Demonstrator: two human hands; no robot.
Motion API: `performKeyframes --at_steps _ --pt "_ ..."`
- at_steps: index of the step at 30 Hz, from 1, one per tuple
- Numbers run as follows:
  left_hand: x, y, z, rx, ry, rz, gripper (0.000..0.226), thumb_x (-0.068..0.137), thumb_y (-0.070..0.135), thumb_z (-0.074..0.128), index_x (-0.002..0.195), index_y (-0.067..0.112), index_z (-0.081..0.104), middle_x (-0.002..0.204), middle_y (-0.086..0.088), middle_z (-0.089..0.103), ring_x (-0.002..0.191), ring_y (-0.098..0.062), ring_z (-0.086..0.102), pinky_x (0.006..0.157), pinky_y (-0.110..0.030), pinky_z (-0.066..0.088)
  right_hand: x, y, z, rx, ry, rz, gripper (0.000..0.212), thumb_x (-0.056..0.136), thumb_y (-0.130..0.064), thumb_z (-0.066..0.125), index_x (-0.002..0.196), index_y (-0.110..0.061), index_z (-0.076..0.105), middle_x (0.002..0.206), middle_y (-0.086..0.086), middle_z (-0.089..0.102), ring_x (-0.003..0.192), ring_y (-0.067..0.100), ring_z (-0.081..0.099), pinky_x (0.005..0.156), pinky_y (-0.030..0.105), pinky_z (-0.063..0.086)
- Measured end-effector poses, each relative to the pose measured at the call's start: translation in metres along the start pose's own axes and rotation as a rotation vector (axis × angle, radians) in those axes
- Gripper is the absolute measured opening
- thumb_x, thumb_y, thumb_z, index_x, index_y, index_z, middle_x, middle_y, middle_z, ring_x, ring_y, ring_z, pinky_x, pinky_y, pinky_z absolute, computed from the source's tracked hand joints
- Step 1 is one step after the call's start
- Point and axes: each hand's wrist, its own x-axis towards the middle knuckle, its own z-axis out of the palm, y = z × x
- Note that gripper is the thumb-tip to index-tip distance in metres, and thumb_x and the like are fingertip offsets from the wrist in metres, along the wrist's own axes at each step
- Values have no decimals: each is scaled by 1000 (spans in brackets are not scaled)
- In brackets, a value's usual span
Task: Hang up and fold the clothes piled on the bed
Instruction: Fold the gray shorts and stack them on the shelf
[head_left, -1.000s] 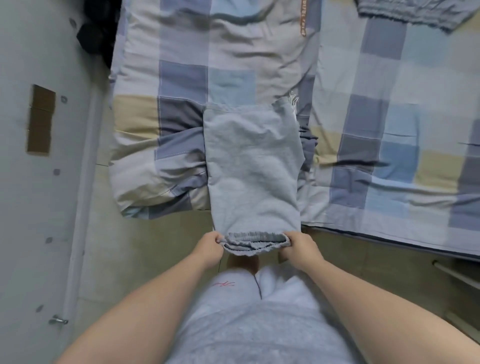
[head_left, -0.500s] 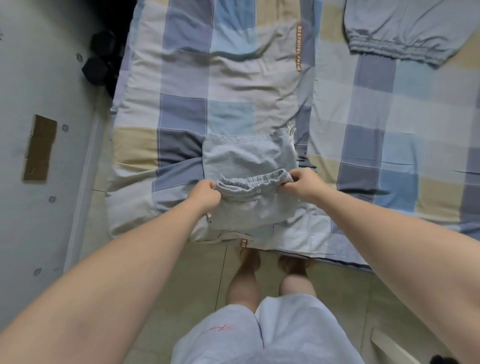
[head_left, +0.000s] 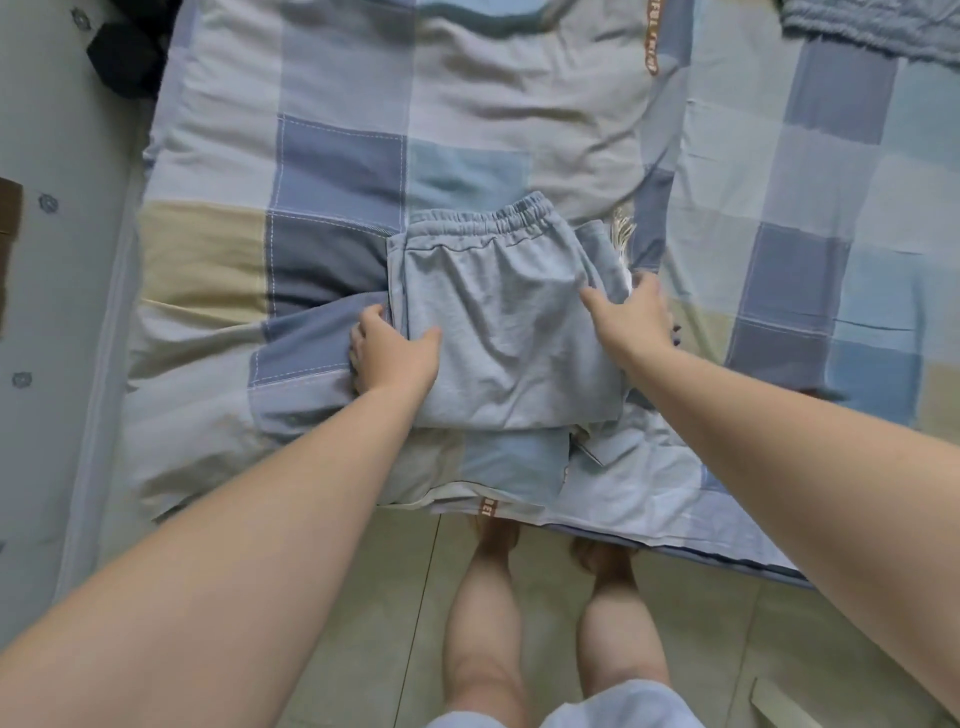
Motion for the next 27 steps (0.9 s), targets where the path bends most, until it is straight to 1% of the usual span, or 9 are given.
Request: performKeyframes --at_steps 5,8,10,14,17,19,22,24,27 --pt "9 -19 22 42 -11 -12 97 75 51 80 149 13 30 151 -10 31 139 -30 37 111 -41 32 15 45 22 198 -114 83 112 82 -67 67 160 -13 7 166 7 17 150 30 23 120 50 25" --pt "23 -16 30 45 -19 -64 96 73 58 79 143 11 33 149 -12 33 135 -32 42 110 -41 36 29 50 30 102 -107 77 118 73 -74 70 158 -14 16 163 9 21 149 33 22 119 54 26" --pt "33 -13 34 -3 -26 -81 92 74 59 78 140 12 34 147 -12 39 133 -32 45 108 -41 38 39 50 31 72 -113 65 118 67 -77 72 154 -14 25 158 9 30 145 33 31 115 55 32" --pt "39 -10 42 -108 -83 -72 81 80 54 76 136 12 37 142 -7 51 127 -31 52 101 -38 41 49 52 26 196 -190 14 109 59 -66 85 144 -13 41 138 4 55 124 26 55 105 47 47" --pt "30 -15 46 -128 -132 -42 68 85 44 75 136 10 46 140 -8 56 126 -30 55 105 -36 43 45 52 26 207 -241 1 112 62 -58 88 148 -10 36 141 5 53 127 25 54 106 46 48" --pt "21 -18 46 -175 -187 -59 62 86 39 76 135 8 53 136 -8 60 121 -30 58 106 -38 45 41 52 28 222 -260 24 101 66 -51 90 145 -12 41 137 4 57 122 25 57 98 46 52" --pt "3 -28 43 -213 -275 -136 63 87 39 76 136 7 53 133 -8 61 113 -29 59 95 -34 45 28 49 33 249 -336 103 64 75 -42 86 127 -17 61 111 1 69 93 19 65 66 31 50" --pt "-9 -41 39 -223 -313 -181 66 87 39 76 140 7 51 135 -8 59 114 -29 58 94 -35 45 18 52 36 237 -387 144 48 80 -39 83 118 -15 65 109 4 71 90 21 67 68 31 51" --pt "-26 -63 26 -166 -344 -231 66 87 37 77 140 5 51 136 -9 60 117 -30 58 102 -40 47 -9 71 32 238 -439 204 45 82 -33 82 119 -12 66 109 7 73 93 25 70 82 39 57"
